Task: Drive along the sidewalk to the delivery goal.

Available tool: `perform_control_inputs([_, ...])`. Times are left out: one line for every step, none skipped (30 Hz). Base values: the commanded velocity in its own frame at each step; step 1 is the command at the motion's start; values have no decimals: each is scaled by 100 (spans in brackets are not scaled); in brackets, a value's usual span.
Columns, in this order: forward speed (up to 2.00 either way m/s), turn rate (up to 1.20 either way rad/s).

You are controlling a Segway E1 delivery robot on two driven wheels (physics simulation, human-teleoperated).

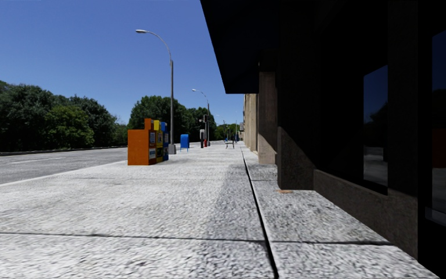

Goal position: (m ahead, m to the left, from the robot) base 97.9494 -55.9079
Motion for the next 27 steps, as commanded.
perform_control_inputs([200, 0])
perform_control_inputs([200, 0])
perform_control_inputs([200, 0])
perform_control_inputs([200, 0])
perform_control_inputs([200, 0])
perform_control_inputs([200, 0])
perform_control_inputs([200, 0])
perform_control_inputs([200, 0])
perform_control_inputs([200, 0])
perform_control_inputs([200, 0])
perform_control_inputs([200, 0])
perform_control_inputs([200, 0])
perform_control_inputs([200, 0])
perform_control_inputs([200, 0])
perform_control_inputs([200, 0])
perform_control_inputs([200, 0])
perform_control_inputs([200, 0])
perform_control_inputs([200, 0])
perform_control_inputs([200, 0])
perform_control_inputs([200, 0])
perform_control_inputs([200, 0])
perform_control_inputs([200, 0])
perform_control_inputs([200, 0])
perform_control_inputs([200, 0])
perform_control_inputs([200, 0])
perform_control_inputs([200, 0])
perform_control_inputs([200, 0])
